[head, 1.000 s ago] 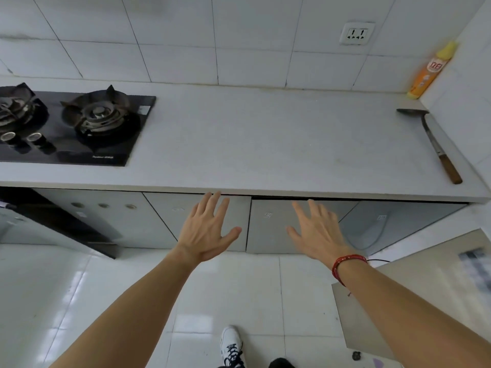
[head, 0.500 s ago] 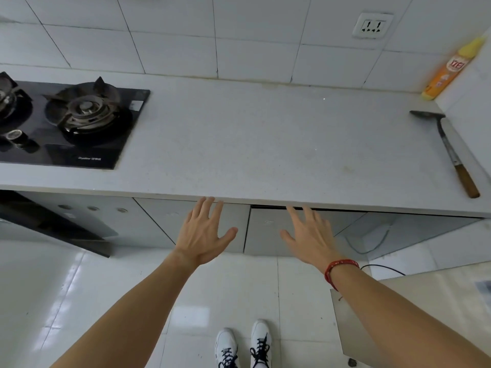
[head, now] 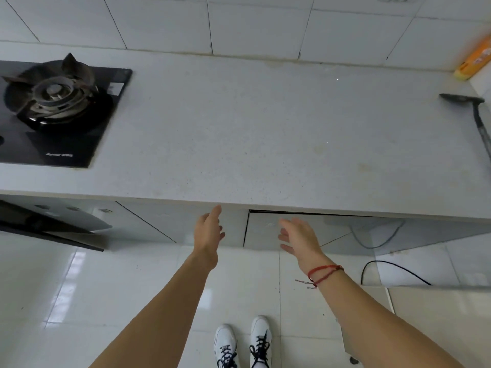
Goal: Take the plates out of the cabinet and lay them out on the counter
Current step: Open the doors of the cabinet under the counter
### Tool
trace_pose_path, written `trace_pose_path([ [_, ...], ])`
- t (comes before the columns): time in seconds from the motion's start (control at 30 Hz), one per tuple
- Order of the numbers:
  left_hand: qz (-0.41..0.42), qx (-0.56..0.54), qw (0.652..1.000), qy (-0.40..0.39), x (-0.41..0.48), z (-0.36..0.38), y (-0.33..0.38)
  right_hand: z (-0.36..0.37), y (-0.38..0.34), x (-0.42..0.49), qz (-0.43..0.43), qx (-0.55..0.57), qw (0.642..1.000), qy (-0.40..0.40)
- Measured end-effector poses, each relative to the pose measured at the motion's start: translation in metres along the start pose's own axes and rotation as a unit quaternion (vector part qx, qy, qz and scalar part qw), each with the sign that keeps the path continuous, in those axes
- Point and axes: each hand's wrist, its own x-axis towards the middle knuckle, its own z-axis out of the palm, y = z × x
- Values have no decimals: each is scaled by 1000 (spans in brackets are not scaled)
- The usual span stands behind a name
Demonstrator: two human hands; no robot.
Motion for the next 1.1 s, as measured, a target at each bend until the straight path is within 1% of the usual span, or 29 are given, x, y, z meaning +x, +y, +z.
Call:
trace_pose_path([
  [0.1,-58,-118,991,-13,17,11,0,9,-3,22,47,128,990,-24],
  [0.17,-77,-166,983,-19,26,19,-1,15,-5,30,59,183,981,-39],
  [0.33,-89,-244,965,-41,39,34,-4,27,-6,41,68,255,963,-59],
  [0.47,-100,-316,941,-70,41,40,-1,32,-6,46,72,317,943,-75],
  [0.63,-104,-342,930,-83,43,46,3,41,-10,48,67,357,928,-81],
  [0.83,-107,-338,928,-116,46,43,-2,49,-5,47,70,402,909,-81],
  [1.1,-103,-289,942,-135,31,27,-14,43,5,31,72,386,916,-83],
])
